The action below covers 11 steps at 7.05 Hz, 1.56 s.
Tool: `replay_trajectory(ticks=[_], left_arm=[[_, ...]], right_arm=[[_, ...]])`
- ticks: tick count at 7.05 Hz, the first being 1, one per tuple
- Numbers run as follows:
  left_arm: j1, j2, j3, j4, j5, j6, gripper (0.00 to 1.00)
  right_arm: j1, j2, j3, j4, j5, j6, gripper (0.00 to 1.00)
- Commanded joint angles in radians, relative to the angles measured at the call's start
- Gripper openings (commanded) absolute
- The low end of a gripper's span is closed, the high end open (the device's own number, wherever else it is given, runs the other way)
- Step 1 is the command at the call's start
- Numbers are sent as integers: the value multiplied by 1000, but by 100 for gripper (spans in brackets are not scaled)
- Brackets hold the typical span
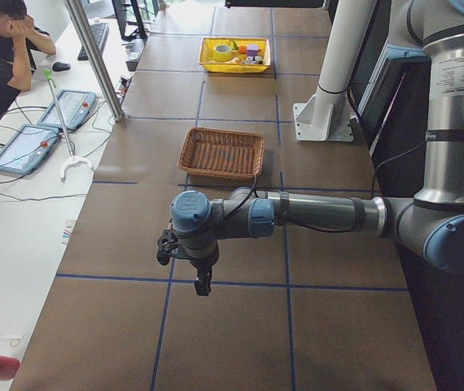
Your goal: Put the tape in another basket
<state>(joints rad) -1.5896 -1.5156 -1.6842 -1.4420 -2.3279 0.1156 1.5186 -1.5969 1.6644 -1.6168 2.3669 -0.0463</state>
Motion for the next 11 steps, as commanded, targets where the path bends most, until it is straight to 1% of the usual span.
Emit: replay_trajectory(ticks=[1,6,8,11], left_arm=[[17,-11,1,6,-1,-4,100],[28,-14,0,2,-1,-5,100],[28,-11,-26,-3,-10,-5,100],[30,-11,-32,-8,-10,-7,100]], right_arm=[[0,1,-2,0,2,0,100],[-1,2,0,3,6,0,100],[-2,0,6,8,11,0,100],[-6,5,9,9,25,0,100]])
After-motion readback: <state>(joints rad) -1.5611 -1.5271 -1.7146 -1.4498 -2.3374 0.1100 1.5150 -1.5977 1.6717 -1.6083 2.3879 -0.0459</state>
